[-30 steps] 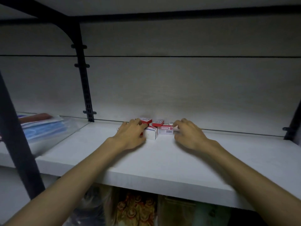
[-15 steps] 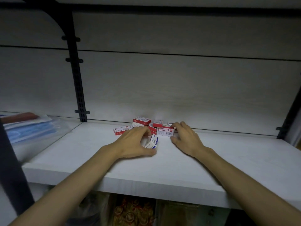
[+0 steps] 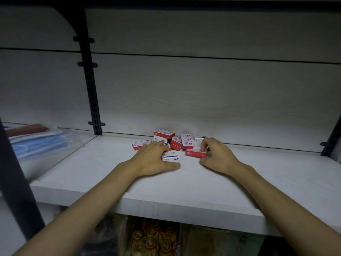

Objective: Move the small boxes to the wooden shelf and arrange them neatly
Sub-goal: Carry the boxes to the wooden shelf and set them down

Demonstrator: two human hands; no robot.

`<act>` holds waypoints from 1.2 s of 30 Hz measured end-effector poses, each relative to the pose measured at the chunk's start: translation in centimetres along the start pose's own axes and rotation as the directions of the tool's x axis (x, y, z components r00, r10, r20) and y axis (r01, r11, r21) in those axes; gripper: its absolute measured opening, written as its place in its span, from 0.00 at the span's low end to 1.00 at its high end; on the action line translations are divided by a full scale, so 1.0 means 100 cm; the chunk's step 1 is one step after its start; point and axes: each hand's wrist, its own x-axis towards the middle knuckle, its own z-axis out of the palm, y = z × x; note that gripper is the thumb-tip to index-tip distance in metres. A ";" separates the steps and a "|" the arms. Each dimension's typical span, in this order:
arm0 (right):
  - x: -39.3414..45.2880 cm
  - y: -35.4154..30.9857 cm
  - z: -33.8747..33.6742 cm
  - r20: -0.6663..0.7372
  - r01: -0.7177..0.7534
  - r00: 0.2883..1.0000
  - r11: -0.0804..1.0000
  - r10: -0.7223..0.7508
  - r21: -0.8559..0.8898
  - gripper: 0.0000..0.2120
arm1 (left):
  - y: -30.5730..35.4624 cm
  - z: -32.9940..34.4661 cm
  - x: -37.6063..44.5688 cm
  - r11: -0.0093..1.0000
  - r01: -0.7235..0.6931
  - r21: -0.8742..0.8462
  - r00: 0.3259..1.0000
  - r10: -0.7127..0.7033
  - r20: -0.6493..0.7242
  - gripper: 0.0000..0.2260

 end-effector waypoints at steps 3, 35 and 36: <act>-0.001 -0.002 0.000 0.068 -0.025 0.997 1.000 0.023 0.018 0.22 | -0.002 0.001 0.001 0.998 -0.016 0.055 1.000 0.017 -0.023 0.21; -0.001 -0.007 -0.014 0.282 -0.291 0.957 0.189 0.072 0.938 0.20 | -0.010 0.001 0.004 0.978 -0.082 -0.191 0.976 0.040 -0.212 0.17; -0.003 -0.006 -0.016 0.278 -0.289 0.957 0.205 0.080 0.935 0.20 | -0.010 0.002 0.004 0.976 -0.089 -0.201 0.977 0.046 -0.210 0.17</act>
